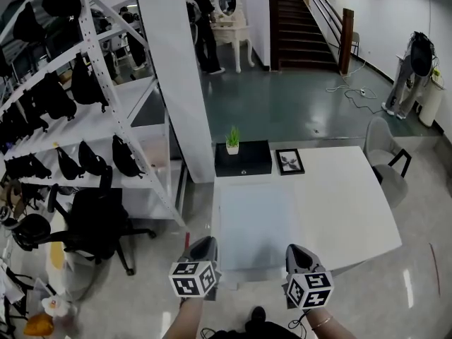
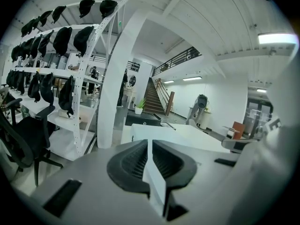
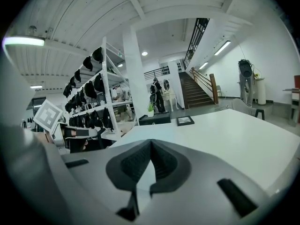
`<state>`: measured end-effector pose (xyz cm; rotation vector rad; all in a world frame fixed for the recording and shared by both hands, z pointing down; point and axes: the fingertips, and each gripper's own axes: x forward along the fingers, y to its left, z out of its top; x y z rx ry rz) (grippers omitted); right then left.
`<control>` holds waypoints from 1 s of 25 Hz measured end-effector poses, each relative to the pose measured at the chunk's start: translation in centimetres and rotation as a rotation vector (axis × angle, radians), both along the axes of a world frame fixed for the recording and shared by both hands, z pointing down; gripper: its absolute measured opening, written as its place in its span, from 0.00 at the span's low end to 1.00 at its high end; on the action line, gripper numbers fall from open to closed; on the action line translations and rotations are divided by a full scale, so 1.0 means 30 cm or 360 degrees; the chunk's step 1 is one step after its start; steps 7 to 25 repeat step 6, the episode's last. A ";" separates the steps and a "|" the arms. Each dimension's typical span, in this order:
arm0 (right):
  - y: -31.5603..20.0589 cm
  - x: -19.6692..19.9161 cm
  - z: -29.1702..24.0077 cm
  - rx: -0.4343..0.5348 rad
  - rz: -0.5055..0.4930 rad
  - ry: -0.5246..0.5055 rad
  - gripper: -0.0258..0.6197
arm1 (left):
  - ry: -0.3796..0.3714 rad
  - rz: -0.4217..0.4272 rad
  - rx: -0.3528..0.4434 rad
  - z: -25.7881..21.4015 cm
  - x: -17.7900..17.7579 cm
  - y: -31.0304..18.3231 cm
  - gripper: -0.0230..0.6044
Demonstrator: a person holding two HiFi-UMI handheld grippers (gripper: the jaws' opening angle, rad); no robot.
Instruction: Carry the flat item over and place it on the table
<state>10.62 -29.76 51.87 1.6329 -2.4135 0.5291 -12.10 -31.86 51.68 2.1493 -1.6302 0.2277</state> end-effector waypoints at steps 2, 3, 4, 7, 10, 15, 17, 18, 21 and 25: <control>-0.006 0.003 0.005 0.0002 -0.0008 0.0004 0.04 | -0.0038 0.0013 0.0001 0.005 0.011 -0.003 0.09; -0.009 0.006 0.009 0.0001 -0.0013 0.0002 0.04 | -0.0055 0.0022 0.0002 0.006 0.019 -0.006 0.09; -0.013 0.010 0.011 -0.0001 -0.0017 -0.0002 0.04 | -0.0065 0.0029 0.0004 0.005 0.027 -0.010 0.09; -0.019 0.019 0.016 -0.0004 -0.0025 -0.0011 0.04 | -0.0074 0.0041 0.0007 0.003 0.043 -0.019 0.09; -0.019 0.019 0.016 -0.0004 -0.0025 -0.0011 0.04 | -0.0074 0.0041 0.0007 0.003 0.043 -0.019 0.09; -0.019 0.019 0.016 -0.0004 -0.0025 -0.0011 0.04 | -0.0074 0.0041 0.0007 0.003 0.043 -0.019 0.09; -0.019 0.019 0.016 -0.0004 -0.0025 -0.0011 0.04 | -0.0074 0.0041 0.0007 0.003 0.043 -0.019 0.09; -0.019 0.019 0.016 -0.0004 -0.0025 -0.0011 0.04 | -0.0074 0.0041 0.0007 0.003 0.043 -0.019 0.09; -0.019 0.019 0.016 -0.0004 -0.0025 -0.0011 0.04 | -0.0074 0.0041 0.0007 0.003 0.043 -0.019 0.09; -0.019 0.019 0.016 -0.0004 -0.0025 -0.0011 0.04 | -0.0074 0.0041 0.0007 0.003 0.043 -0.019 0.09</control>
